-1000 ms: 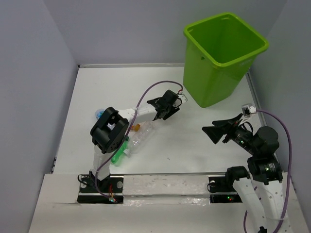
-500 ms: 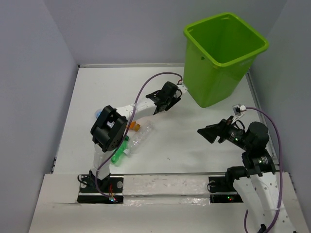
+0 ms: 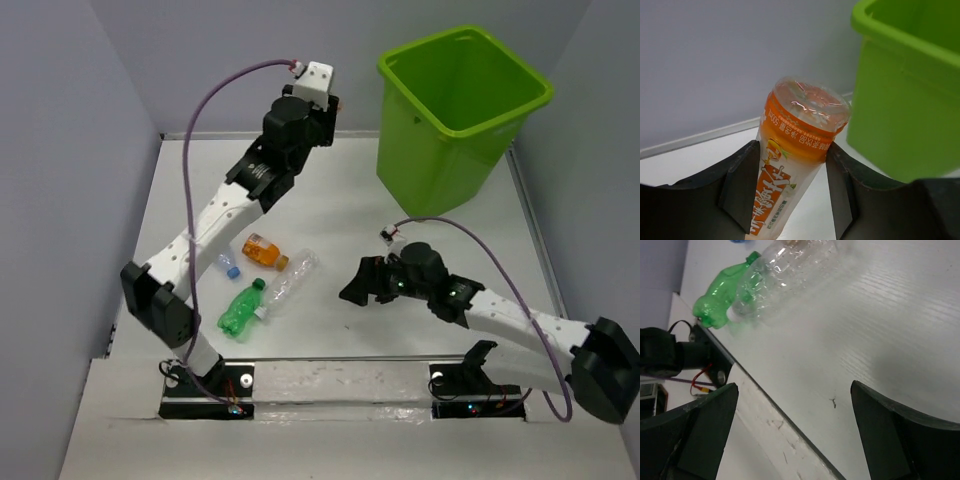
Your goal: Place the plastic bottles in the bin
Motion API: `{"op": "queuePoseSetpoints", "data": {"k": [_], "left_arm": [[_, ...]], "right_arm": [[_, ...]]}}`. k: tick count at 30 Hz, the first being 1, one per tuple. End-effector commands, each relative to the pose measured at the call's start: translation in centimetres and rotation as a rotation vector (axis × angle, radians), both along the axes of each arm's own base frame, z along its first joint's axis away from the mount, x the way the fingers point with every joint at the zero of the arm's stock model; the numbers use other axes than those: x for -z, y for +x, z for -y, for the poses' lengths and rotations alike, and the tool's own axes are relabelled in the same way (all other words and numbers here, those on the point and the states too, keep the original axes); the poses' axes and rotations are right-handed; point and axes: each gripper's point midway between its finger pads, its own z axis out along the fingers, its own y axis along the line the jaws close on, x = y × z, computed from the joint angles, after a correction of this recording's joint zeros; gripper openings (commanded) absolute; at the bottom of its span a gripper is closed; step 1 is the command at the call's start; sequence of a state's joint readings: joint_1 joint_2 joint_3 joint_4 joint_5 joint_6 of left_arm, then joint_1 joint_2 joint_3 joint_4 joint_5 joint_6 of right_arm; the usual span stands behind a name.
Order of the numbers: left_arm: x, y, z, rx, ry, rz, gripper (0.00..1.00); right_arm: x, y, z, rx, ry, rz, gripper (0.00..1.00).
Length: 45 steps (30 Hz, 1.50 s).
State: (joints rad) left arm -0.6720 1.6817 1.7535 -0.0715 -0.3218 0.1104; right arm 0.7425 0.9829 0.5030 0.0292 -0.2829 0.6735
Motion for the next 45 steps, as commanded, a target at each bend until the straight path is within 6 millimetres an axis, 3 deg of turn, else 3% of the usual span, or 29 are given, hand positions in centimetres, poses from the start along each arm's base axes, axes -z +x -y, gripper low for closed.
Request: {"op": "queuePoseSetpoints", "data": {"k": [1, 3, 4, 6, 7, 8, 9, 11, 14, 24, 28, 34, 37, 40, 43, 45], "left_arm": [[-8.2, -4.8, -1.9, 0.027, -0.319, 0.107, 0.3], [-8.8, -6.6, -3.0, 0.037, -0.383, 0.111, 0.3], [-7.5, -7.0, -3.2, 0.035, -0.384, 0.091, 0.3], [-7.3, -8.7, -3.8, 0.062, -0.436, 0.086, 0.3], [-8.4, -9.3, -4.0, 0.078, -0.468, 0.107, 0.3], [-6.7, -9.5, -3.8, 0.088, -0.46, 0.078, 0.3], [-7.0, -10.5, -4.0, 0.116, -0.474, 0.083, 0.31], [-5.1, -10.8, -4.1, 0.114, -0.47, 0.052, 0.31], [-5.1, -12.1, -5.3, 0.105, -0.501, 0.065, 0.31], [-5.1, -14.2, -7.1, 0.108, -0.504, 0.099, 0.32], [-5.3, -14.5, -7.0, 0.128, -0.501, 0.106, 0.32], [-5.6, -14.7, -7.4, 0.121, -0.499, 0.117, 0.32], [-5.5, -14.6, -7.3, 0.118, -0.501, 0.115, 0.32], [-5.4, -14.5, -7.1, 0.123, -0.509, 0.111, 0.32], [-5.0, -14.3, -6.9, 0.124, -0.512, 0.104, 0.32], [-5.0, -14.2, -6.9, 0.121, -0.512, 0.105, 0.32]], "right_arm": [[-2.2, 5.7, -4.4, 0.2, -0.005, 0.109, 1.0], [-1.3, 6.7, -6.0, 0.234, -0.057, 0.111, 1.0], [-0.4, 8.1, -7.1, 0.256, -0.094, 0.1, 1.0], [1.1, 9.5, -8.3, 0.291, -0.135, 0.1, 1.0], [1.0, 9.8, -8.2, 0.305, -0.131, 0.106, 1.0], [1.2, 10.1, -8.6, 0.311, -0.131, 0.105, 1.0], [1.4, 10.5, -9.1, 0.312, -0.129, 0.108, 1.0], [1.6, 10.7, -9.8, 0.298, -0.126, 0.099, 1.0], [3.0, 11.2, -11.6, 0.29, -0.12, 0.041, 1.0], [6.6, 12.0, -13.4, 0.328, -0.14, -0.082, 1.0], [8.6, 12.1, -12.7, 0.379, -0.14, -0.144, 0.99], [9.6, 11.6, -9.8, 0.43, -0.159, -0.153, 0.76], [8.9, 10.9, -8.1, 0.446, -0.165, -0.129, 0.64], [8.2, 10.6, -6.4, 0.466, -0.165, -0.107, 0.44], [7.0, 10.4, -5.5, 0.467, -0.164, -0.061, 0.35], [4.8, 10.5, -4.5, 0.477, -0.136, -0.013, 0.33]]}}
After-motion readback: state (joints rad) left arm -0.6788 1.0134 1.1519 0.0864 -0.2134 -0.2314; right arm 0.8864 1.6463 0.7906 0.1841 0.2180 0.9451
